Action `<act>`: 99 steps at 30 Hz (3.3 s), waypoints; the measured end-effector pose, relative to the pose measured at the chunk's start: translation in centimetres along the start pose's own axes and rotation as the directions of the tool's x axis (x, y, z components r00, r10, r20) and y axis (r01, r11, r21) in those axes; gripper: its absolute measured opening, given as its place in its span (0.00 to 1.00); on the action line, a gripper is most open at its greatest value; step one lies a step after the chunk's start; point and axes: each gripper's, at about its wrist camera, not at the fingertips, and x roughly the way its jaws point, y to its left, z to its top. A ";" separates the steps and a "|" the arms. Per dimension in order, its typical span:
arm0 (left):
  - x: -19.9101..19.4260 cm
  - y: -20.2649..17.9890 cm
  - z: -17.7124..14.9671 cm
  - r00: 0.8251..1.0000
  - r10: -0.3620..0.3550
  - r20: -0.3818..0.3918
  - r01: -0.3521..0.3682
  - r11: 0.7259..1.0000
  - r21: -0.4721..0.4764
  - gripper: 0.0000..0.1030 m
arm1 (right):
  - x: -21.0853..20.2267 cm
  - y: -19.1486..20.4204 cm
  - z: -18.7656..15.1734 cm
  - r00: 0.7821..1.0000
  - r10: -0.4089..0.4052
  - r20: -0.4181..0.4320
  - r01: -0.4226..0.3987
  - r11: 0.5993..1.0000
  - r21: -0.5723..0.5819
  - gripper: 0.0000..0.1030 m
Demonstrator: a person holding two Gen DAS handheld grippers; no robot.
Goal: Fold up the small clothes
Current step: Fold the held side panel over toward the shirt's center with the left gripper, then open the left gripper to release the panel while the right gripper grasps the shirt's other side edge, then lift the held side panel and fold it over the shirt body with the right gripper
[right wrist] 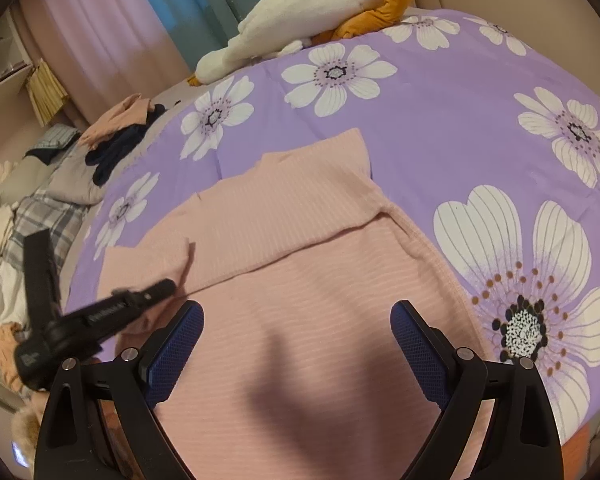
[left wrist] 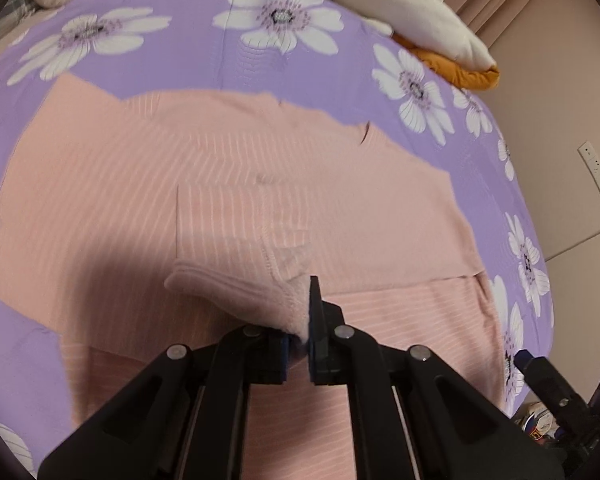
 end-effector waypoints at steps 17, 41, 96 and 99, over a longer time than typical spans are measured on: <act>-12.4 7.0 1.6 0.975 0.008 0.224 0.006 0.998 -0.065 0.75 | 1.9 2.0 0.2 0.999 0.010 -0.049 -0.011 0.999 -0.037 0.91; -11.9 18.2 0.1 0.970 0.123 0.211 -0.054 0.950 -0.307 0.69 | 12.5 17.9 -2.0 0.980 -0.160 -0.117 0.073 0.838 -0.541 0.46; -10.1 12.7 0.8 0.990 0.012 0.141 0.018 0.978 -0.209 0.67 | 3.7 14.0 11.4 0.984 0.056 0.172 0.005 0.942 -0.335 0.11; -9.8 11.6 1.0 0.991 0.025 0.129 0.001 0.980 -0.197 0.67 | 4.1 12.9 11.5 0.986 0.056 0.159 -0.002 0.948 -0.318 0.11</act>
